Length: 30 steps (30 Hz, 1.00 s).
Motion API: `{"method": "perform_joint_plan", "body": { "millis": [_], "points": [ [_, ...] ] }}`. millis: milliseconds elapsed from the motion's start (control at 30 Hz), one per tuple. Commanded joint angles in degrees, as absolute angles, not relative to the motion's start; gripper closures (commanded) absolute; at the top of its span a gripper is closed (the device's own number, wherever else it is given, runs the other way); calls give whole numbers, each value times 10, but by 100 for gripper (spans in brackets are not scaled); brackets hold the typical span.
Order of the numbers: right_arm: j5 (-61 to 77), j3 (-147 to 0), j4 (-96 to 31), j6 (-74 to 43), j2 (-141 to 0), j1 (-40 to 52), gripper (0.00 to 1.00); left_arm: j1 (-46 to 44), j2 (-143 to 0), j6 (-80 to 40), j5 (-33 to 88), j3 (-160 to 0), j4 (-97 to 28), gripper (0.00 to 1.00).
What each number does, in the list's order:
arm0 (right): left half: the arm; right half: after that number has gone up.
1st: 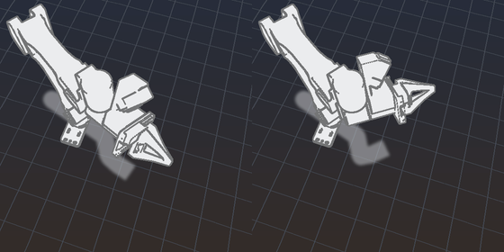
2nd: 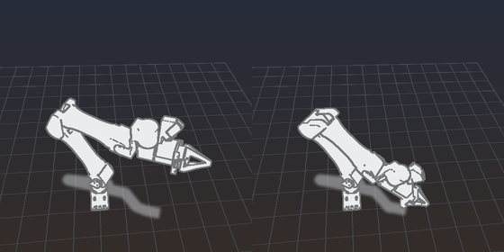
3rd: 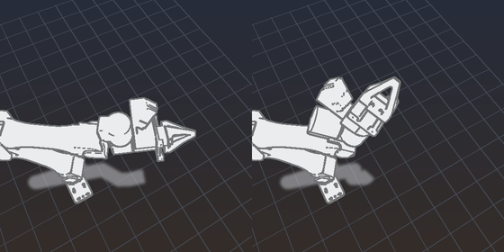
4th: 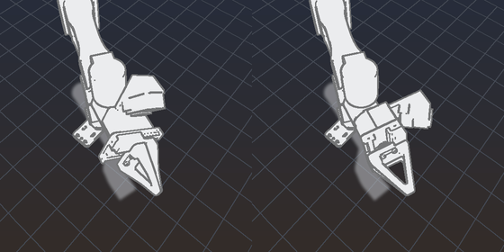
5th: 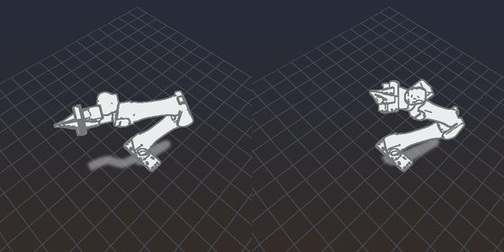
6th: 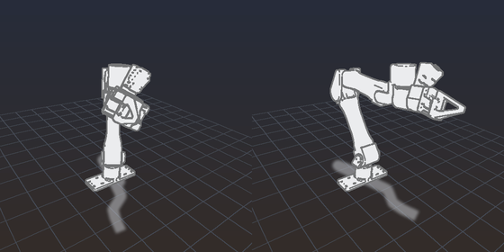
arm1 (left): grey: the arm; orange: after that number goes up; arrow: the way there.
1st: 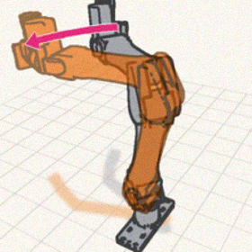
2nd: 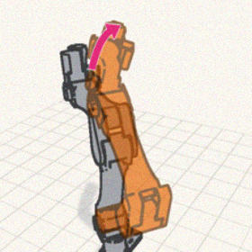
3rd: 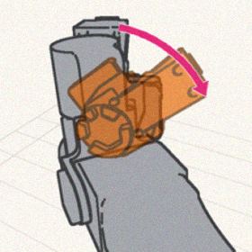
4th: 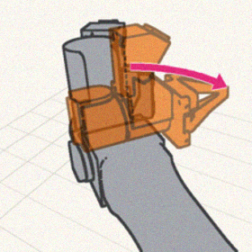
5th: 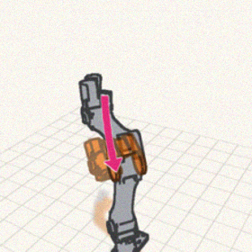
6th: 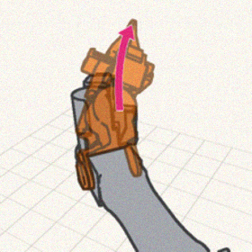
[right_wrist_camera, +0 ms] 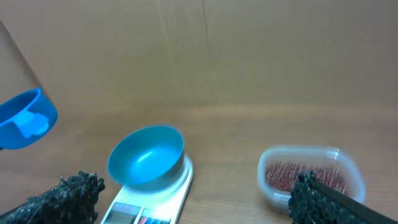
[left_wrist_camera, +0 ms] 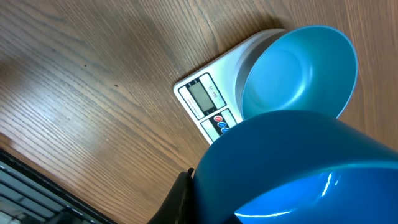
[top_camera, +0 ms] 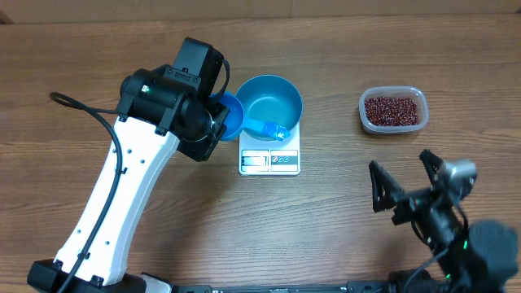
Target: Scoop item into bowl and weigh 150g on scale
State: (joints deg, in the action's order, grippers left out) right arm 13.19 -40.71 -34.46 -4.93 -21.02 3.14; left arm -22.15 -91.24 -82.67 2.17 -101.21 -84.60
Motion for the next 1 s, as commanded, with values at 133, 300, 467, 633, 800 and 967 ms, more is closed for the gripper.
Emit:
{"method": "perform_joint_plan", "body": {
  "millis": [133, 300, 467, 633, 800, 967],
  "points": [
    [346, -533, -364, -108, -410, 32, 0, -224, -907, -885, 27, -1022, -846, 96],
    [561, -534, -246, -151, -500, 32, 0, -224, -907, -890, 30, -1022, -844, 96],
    [652, -534, -63, -354, -585, 33, 0, -224, -907, -892, 42, -1022, -839, 96],
    [650, -534, -29, -480, -644, 33, 0, -224, -907, -933, 47, -1022, -838, 96],
    [623, -534, -27, -545, -674, 50, 1, -225, -907, -972, 60, -1022, -829, 96],
    [569, -534, -5, -587, -675, 90, 3, -225, -907, -972, 61, -1022, -805, 96]
  ]
}}
